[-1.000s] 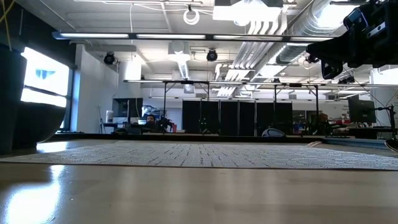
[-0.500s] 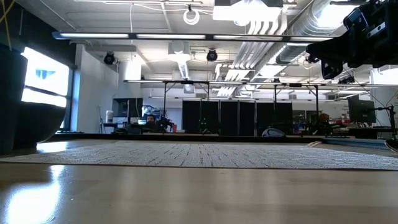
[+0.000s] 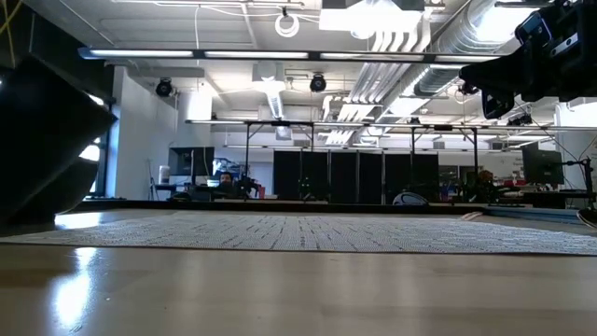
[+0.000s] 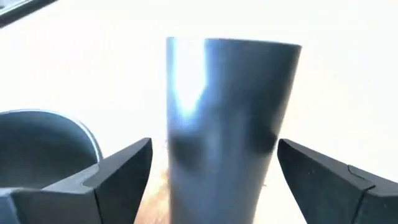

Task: Pick & Place Utensil
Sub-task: Put the black cup on the top right of the gray mat

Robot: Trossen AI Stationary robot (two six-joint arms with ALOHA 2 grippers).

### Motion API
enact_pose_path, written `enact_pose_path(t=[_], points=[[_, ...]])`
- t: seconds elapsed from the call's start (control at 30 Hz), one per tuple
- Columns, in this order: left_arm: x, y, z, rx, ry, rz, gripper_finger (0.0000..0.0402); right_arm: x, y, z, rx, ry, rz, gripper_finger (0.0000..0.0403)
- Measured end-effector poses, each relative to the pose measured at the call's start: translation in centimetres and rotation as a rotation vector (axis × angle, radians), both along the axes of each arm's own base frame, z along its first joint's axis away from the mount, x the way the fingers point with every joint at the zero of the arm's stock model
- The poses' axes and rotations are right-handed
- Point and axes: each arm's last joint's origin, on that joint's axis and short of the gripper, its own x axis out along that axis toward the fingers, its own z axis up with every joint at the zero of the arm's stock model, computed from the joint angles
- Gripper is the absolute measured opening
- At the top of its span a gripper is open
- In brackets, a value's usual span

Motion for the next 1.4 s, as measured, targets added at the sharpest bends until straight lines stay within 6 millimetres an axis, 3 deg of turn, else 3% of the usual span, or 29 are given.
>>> enact_pose_path(t=[0.3, 0.47, 0.6, 0.77, 0.97, 1.17, 1.4], points=[[-0.1, 0.1, -1.3, -0.067, 0.010, -0.005, 0.0340, 0.0, 0.0, 0.0, 0.000, 0.000, 0.000, 0.0002], [0.9, -0.1, -0.9, -0.080, 0.057, 0.012, 0.0340, 0.0, 0.0, 0.0, 0.000, 0.000, 0.000, 0.0002], [3.2, -0.6, 0.4, -0.082, 0.171, 0.005, 0.0340, 0.0, 0.0, 0.0, 0.000, 0.000, 0.000, 0.0005], [7.0, -1.4, 2.6, -0.112, 0.279, -0.124, 0.0340, 0.0, 0.0, 0.0, 0.000, 0.000, 0.000, 0.0002], [10.5, -1.5, 5.0, -0.142, 0.282, -0.280, 0.0340, 0.0, 0.0, 0.0, 0.000, 0.000, 0.000, 0.0003], [12.5, -0.4, 3.7, -0.189, 0.389, -0.279, 0.0340, 0.0, 0.0, 0.0, 0.000, 0.000, 0.000, 0.0004], [14.2, -1.6, 1.3, -0.178, 0.412, -0.348, 0.0340, 0.0, 0.0, 0.0, 0.000, 0.000, 0.000, 0.0002]])
